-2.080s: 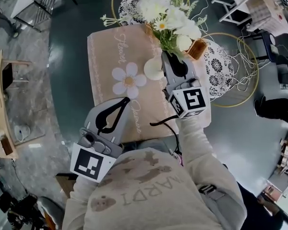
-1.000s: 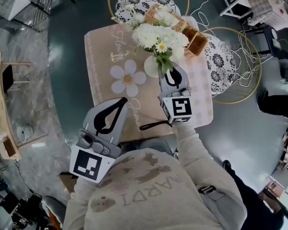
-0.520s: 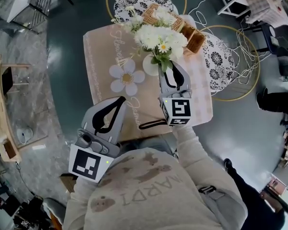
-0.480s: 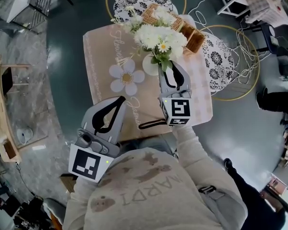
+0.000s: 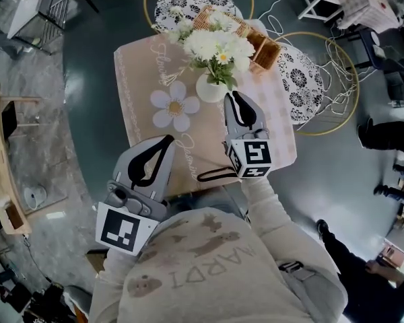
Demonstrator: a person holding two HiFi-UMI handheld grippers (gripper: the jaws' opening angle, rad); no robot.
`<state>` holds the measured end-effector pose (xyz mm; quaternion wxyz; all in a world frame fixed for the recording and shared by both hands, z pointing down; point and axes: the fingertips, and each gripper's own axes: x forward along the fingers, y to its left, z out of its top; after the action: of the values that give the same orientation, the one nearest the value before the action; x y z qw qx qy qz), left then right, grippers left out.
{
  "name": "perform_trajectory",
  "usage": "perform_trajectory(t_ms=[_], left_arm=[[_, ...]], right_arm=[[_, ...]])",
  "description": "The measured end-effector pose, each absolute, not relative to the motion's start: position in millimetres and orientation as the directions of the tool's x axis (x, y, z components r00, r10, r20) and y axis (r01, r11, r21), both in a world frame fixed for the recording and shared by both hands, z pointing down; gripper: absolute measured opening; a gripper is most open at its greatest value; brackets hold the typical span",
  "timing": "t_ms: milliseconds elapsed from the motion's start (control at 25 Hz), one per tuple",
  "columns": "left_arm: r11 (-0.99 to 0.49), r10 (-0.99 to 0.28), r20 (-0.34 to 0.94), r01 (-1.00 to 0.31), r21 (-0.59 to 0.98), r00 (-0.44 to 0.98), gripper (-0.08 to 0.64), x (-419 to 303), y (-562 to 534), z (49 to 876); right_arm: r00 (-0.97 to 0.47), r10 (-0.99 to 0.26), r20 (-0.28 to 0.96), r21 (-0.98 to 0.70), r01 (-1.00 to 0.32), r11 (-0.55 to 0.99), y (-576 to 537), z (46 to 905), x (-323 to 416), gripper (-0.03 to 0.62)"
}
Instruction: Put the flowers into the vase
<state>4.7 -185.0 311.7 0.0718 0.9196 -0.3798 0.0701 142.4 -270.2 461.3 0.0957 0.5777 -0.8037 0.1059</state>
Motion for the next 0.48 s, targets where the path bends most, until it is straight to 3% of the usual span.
perform_trajectory(t_ms=[80,480], left_arm=[[-0.705,-0.687,0.171,-0.705,0.075,0.706,0.000,4.4,-180.1,308.4],[-0.727,-0.679,0.100,-0.685,0.042,0.727,0.000,-4.0,-134.1,284.5]], right_arm=[[-0.342,-0.904,0.257,-0.075,-0.940,0.334,-259.1,450.3,137.4,0.028],[-0.524,-0.839,0.145,-0.081,-0.851,0.518,-180.0,373.4,91.4,0.027]])
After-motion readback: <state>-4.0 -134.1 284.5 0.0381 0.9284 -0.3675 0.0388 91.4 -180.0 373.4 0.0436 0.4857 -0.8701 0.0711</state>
